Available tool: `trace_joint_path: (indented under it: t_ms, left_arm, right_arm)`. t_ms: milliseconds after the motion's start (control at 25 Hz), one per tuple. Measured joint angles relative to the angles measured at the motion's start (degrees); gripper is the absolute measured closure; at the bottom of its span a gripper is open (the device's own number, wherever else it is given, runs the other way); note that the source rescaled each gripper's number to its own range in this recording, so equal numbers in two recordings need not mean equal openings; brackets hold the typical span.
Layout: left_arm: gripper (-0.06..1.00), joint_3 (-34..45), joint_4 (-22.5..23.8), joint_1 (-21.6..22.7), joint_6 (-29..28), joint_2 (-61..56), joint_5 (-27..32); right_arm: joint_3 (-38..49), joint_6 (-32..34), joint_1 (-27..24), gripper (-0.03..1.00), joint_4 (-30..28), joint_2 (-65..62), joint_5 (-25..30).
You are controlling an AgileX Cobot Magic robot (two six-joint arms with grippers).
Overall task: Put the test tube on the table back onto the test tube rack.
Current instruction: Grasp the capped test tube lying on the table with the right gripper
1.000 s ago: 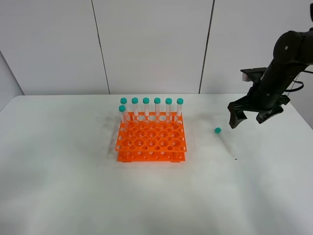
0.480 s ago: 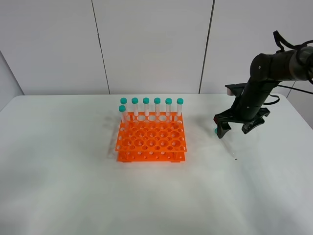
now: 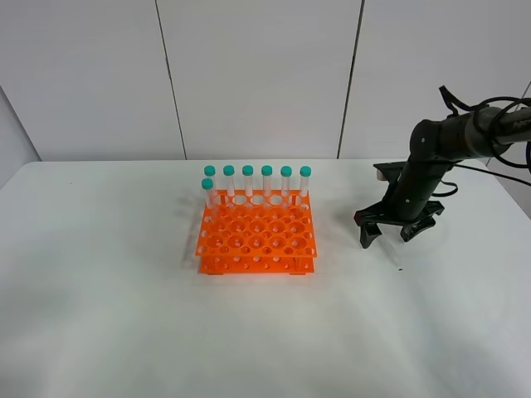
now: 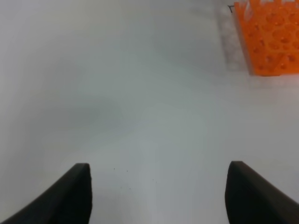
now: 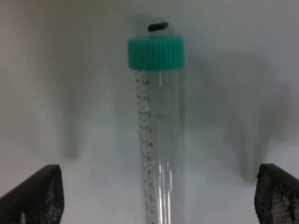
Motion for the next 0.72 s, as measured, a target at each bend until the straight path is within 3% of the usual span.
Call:
trace_joint_path:
  t_ms: [720]
  left_arm:
    - [0.07,0.0,0.0,0.0,0.0,0.0,0.0]
  right_arm:
    - [0.0,0.0,0.0,0.12,-0.6,0.6,-0.4]
